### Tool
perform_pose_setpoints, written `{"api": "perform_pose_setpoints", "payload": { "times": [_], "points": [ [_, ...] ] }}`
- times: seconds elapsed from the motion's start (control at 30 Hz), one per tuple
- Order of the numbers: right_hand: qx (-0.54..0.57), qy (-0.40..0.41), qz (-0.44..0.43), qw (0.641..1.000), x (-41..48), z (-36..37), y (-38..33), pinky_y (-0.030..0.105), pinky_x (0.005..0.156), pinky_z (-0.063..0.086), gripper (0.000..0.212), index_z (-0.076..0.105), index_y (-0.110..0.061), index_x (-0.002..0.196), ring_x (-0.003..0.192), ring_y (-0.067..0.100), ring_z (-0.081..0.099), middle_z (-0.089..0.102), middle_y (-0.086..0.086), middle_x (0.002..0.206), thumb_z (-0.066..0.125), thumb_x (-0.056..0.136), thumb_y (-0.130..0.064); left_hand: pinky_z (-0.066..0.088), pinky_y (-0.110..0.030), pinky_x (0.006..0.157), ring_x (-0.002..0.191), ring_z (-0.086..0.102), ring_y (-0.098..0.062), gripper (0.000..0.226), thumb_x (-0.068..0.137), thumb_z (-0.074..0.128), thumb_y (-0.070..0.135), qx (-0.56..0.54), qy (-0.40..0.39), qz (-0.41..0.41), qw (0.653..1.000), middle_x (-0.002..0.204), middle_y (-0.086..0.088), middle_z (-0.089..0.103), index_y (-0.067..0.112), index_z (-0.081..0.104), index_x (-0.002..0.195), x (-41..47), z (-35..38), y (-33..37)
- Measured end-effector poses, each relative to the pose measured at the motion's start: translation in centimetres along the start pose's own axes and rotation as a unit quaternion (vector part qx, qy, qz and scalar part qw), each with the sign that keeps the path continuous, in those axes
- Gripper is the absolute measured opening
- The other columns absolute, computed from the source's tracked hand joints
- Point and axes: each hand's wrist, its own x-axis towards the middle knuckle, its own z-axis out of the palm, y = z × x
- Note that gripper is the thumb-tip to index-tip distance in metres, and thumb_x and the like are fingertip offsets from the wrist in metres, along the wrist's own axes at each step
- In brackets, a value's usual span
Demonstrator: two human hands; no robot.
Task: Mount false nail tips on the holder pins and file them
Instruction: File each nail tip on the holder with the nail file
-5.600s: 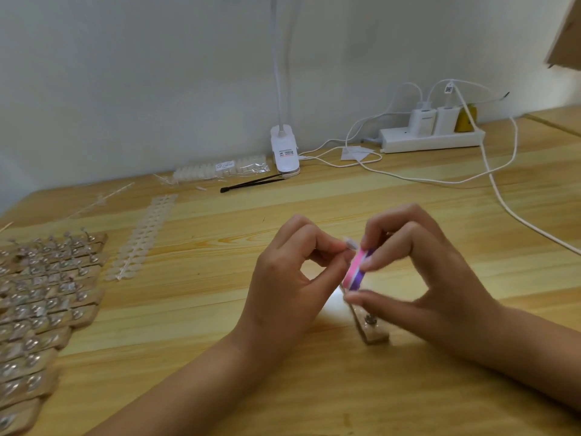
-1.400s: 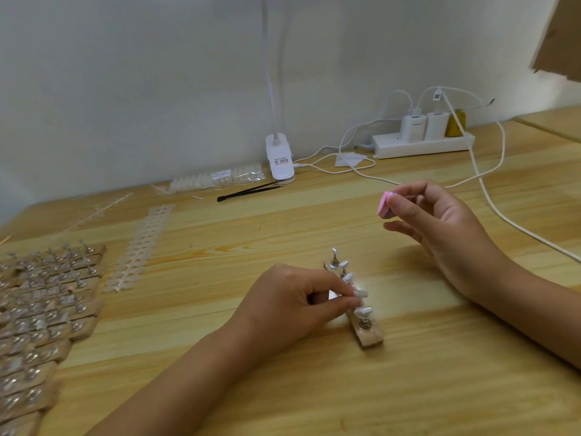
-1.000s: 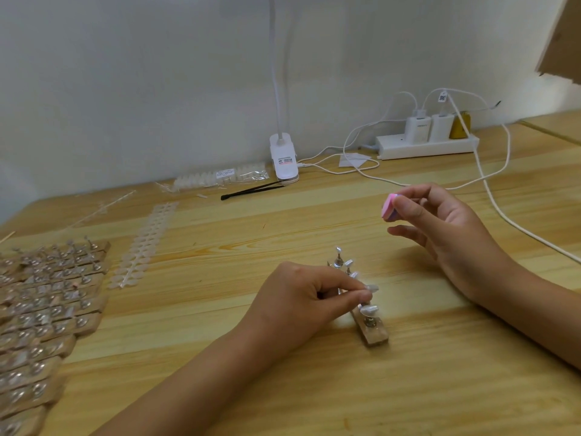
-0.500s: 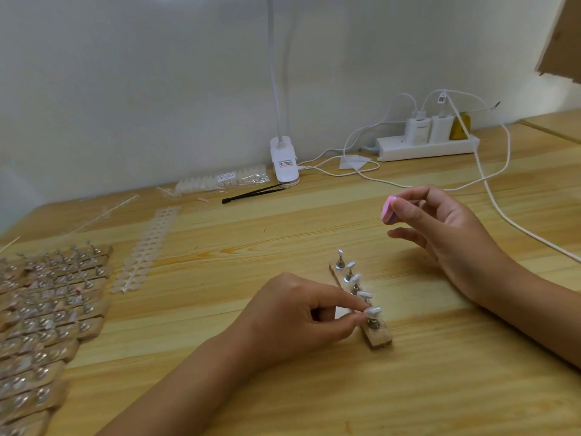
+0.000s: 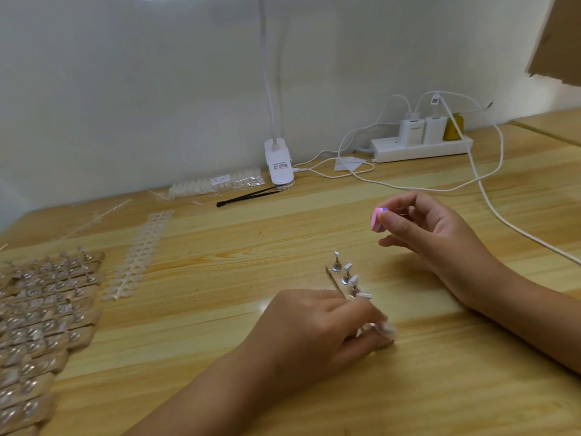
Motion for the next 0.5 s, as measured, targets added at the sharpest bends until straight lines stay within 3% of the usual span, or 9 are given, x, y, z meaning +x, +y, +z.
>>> {"api": "perform_pose_setpoints", "payload": {
  "times": [0.1, 0.23, 0.33, 0.5],
  "points": [
    [0.005, 0.003, 0.002, 1.0, 0.0, 0.0, -0.1, 0.019, 0.074, 0.055, 0.039, 0.065, -0.017, 0.101, 0.09, 0.008, 0.068, 0.072, -0.004, 0.09, 0.071, 0.073, -0.042, 0.044, -0.013, 0.063, 0.07, 0.06, -0.003, 0.004, 0.089, 0.068, 0.02, -0.167, 0.048, -0.073, 0.982, 0.076, 0.01, 0.065, 0.017, 0.07, 0.091, 0.1, -0.2, -0.1],
    [0.008, 0.002, 0.003, 1.0, -0.1, -0.1, -0.2, 0.019, 0.075, 0.054, 0.039, 0.067, -0.019, 0.102, 0.091, 0.01, 0.069, 0.072, -0.002, 0.092, 0.07, 0.072, -0.043, 0.052, -0.017, 0.069, 0.08, 0.071, -0.01, 0.012, 0.082, 0.077, 0.024, -0.4, 0.095, -0.292, 0.864, 0.085, 0.002, 0.073, 0.029, 0.066, 0.083, 0.5, -0.8, -1.0],
    [0.016, 0.007, 0.002, 1.0, -0.2, 0.0, -0.3, 0.018, 0.077, 0.054, 0.041, 0.067, -0.019, 0.107, 0.093, 0.012, 0.069, 0.073, -0.001, 0.094, 0.069, 0.072, -0.04, 0.051, -0.016, 0.068, 0.074, 0.066, -0.004, 0.015, 0.074, 0.078, 0.03, -0.45, 0.106, -0.364, 0.808, 0.08, 0.005, 0.072, 0.028, 0.074, 0.088, 0.9, -1.0, -1.7],
    [-0.026, 0.002, -0.016, 1.0, -0.6, 0.2, -0.8, 0.013, 0.079, 0.052, 0.034, 0.066, -0.018, 0.104, 0.093, 0.008, 0.068, 0.072, -0.007, 0.096, 0.069, 0.074, -0.034, 0.05, -0.013, 0.068, 0.074, 0.065, 0.001, 0.024, 0.071, 0.074, 0.035, -0.461, 0.082, -0.388, 0.794, 0.084, 0.008, 0.076, 0.025, 0.079, 0.093, 1.0, -0.8, -2.0]
  ]
}}
